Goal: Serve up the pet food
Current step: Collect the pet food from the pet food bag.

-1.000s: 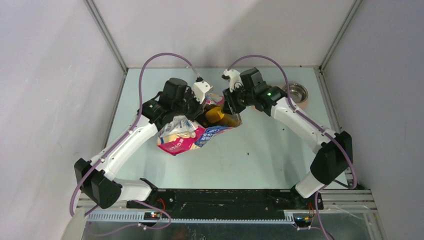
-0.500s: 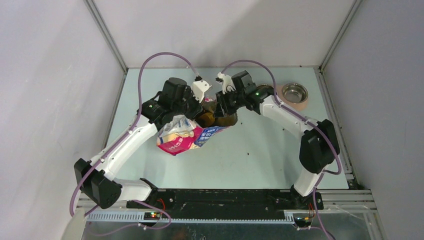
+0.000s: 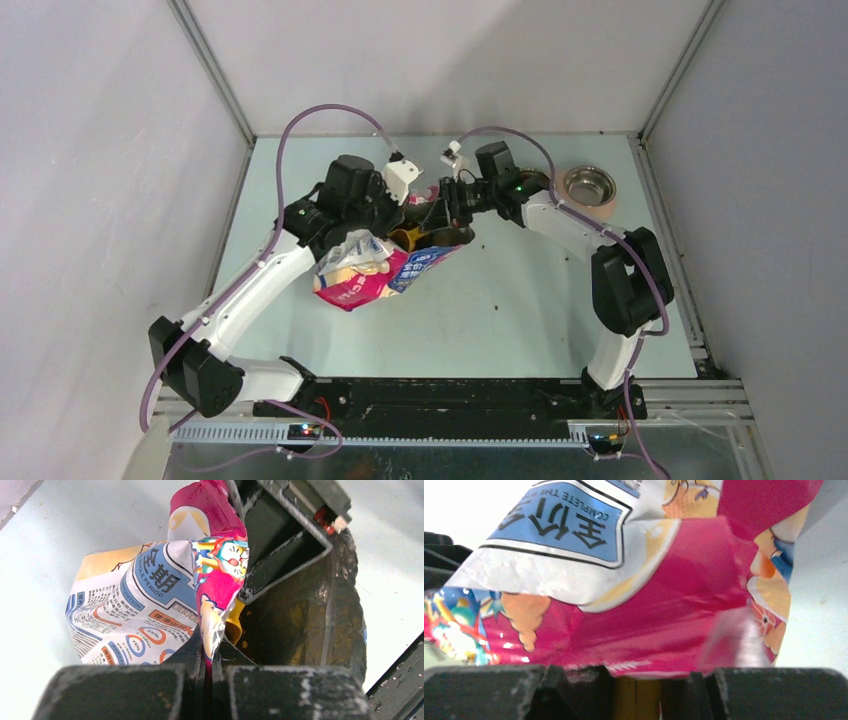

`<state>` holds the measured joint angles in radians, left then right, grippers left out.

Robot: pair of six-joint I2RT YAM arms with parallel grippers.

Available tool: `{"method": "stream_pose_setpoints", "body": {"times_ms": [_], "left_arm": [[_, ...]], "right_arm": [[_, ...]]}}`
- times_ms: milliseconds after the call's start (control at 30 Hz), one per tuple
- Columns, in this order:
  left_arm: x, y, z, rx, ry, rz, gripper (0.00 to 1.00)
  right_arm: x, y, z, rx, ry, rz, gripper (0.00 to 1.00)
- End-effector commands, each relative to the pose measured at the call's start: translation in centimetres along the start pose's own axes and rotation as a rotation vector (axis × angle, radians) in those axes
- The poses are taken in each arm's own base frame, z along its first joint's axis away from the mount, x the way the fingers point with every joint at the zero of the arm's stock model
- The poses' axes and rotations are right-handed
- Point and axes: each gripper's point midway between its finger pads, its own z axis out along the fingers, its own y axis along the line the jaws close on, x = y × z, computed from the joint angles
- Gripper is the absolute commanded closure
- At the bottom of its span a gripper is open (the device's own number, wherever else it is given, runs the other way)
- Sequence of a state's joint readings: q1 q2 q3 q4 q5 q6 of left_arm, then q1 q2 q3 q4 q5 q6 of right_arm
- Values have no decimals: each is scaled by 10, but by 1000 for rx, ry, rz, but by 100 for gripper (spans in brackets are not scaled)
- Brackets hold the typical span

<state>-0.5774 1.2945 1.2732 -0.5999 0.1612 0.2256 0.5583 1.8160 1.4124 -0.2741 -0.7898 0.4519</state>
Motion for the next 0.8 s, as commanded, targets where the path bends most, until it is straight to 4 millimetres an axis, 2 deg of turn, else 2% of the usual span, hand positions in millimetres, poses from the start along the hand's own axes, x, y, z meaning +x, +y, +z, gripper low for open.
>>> {"method": "stream_pose_setpoints", "body": {"times_ms": [0, 33, 67, 100, 267, 600, 767], "left_arm": [[-18, -15, -8, 63, -70, 2, 100], [-18, -14, -7, 62, -68, 2, 100], [-18, -13, -6, 60, -65, 2, 100], [-18, -14, -6, 62, -65, 4, 100], [-15, -14, 0, 70, -49, 1, 100], [-12, -15, 3, 78, -37, 1, 100], [-12, -18, 4, 91, -36, 1, 100]], "right_arm": [[-4, 25, -23, -235, 0, 200, 100], [-17, 26, -37, -268, -48, 176, 100], [-15, 26, -44, -280, -51, 242, 100], [-25, 25, -56, -307, -88, 222, 100], [-28, 17, -92, -342, -151, 344, 100], [-36, 7, -142, -329, -314, 436, 100], [-34, 10, -154, -355, -313, 455, 100]]}}
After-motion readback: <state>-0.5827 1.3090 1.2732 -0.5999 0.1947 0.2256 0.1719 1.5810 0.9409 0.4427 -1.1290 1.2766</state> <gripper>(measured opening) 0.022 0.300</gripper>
